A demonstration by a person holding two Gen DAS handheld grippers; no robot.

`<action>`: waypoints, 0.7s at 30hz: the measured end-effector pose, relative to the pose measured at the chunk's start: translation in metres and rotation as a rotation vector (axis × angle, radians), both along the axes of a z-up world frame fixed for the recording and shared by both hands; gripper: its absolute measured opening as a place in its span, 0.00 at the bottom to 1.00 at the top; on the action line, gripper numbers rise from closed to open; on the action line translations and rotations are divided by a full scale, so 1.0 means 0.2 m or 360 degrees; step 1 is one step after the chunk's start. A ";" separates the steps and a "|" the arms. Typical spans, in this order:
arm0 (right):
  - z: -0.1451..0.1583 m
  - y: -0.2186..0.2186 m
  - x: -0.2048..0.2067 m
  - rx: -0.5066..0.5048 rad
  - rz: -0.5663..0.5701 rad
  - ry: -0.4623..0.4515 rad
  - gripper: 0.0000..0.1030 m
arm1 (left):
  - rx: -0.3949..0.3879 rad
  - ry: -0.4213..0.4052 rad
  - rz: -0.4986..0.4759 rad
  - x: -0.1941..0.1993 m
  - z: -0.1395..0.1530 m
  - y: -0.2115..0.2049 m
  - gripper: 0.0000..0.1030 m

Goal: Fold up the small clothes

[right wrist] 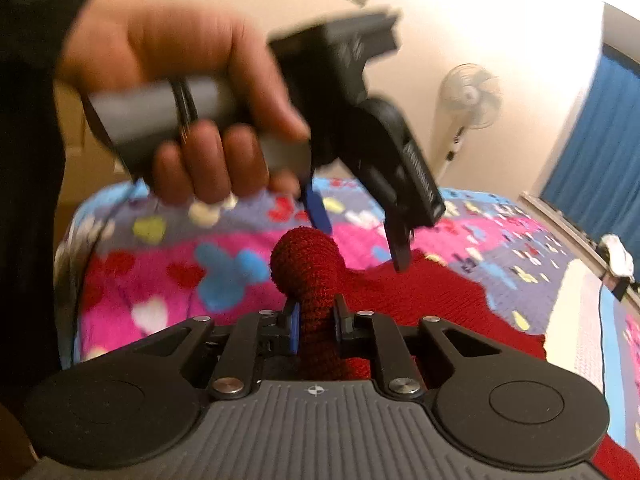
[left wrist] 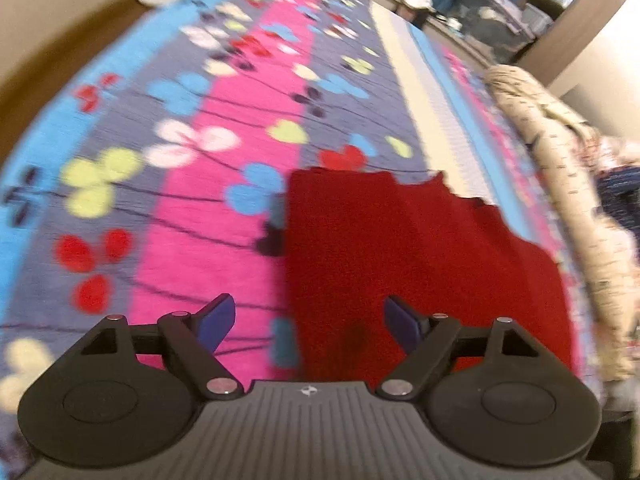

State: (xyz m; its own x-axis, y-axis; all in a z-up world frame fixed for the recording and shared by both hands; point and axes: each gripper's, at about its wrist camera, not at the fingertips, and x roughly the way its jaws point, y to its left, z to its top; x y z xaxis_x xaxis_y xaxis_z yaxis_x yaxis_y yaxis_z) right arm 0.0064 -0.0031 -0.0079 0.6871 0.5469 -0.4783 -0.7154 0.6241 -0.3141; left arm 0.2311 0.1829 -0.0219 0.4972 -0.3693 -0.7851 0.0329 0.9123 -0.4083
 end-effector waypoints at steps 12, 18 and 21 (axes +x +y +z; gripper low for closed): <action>0.14 -0.16 -0.03 0.0279 -0.0109 -0.0041 0.15 | -0.0417 0.0207 -0.0100 0.39 -0.24 -0.09 0.81; 0.15 -0.17 -0.06 0.0322 -0.0132 -0.0021 0.15 | -0.0415 0.0076 -0.0140 0.41 -0.17 -0.11 0.27; 0.17 -0.10 -0.06 0.0306 -0.0121 -0.0019 0.14 | -0.0446 -0.0026 -0.0147 0.35 -0.07 -0.05 0.24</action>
